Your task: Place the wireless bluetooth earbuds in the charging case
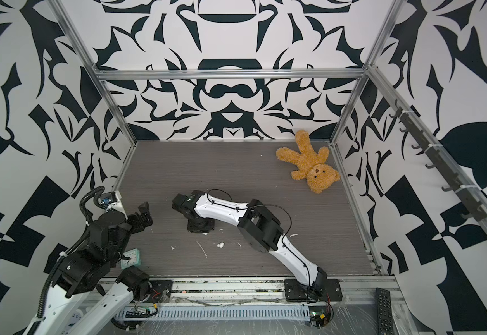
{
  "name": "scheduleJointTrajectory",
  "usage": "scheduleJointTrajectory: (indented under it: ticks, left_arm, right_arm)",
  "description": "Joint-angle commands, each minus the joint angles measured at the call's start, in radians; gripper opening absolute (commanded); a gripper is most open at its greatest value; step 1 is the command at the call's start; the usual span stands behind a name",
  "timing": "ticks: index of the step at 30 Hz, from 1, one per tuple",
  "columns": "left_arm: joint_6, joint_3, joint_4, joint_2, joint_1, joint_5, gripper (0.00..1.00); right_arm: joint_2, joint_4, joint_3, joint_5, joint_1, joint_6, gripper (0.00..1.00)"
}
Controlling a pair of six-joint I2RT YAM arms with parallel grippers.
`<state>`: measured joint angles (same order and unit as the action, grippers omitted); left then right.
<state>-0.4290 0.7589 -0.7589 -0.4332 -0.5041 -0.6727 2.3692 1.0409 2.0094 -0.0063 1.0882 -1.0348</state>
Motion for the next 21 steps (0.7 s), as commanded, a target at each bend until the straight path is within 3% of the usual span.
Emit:
scheduleJointTrajectory:
  ticks: [1, 5, 9, 13, 21]
  left_arm:
    - [-0.003, -0.010, 0.009, -0.002, 0.003, -0.001, 0.99]
    - [-0.004, -0.010, 0.009, -0.004, 0.003, 0.000, 0.99]
    - [-0.004, -0.010, 0.010, -0.006, 0.003, 0.000, 0.99]
    - [-0.004, -0.010, 0.011, -0.006, 0.004, 0.001, 0.99]
    - [-0.002, -0.010, 0.010, -0.001, 0.003, -0.001, 0.99]
  right_arm:
    - [-0.032, -0.005, 0.009, -0.017, -0.002, 0.048, 0.11]
    - [-0.069, -0.078, -0.034, -0.051, -0.002, 0.103, 0.12]
    - [-0.076, -0.055, -0.017, -0.045, 0.002, 0.190, 0.18]
    - [-0.061, 0.014, 0.005, -0.065, 0.006, 0.299, 0.17]
    - [-0.113, 0.011, -0.096, -0.057, 0.016, 0.410, 0.20]
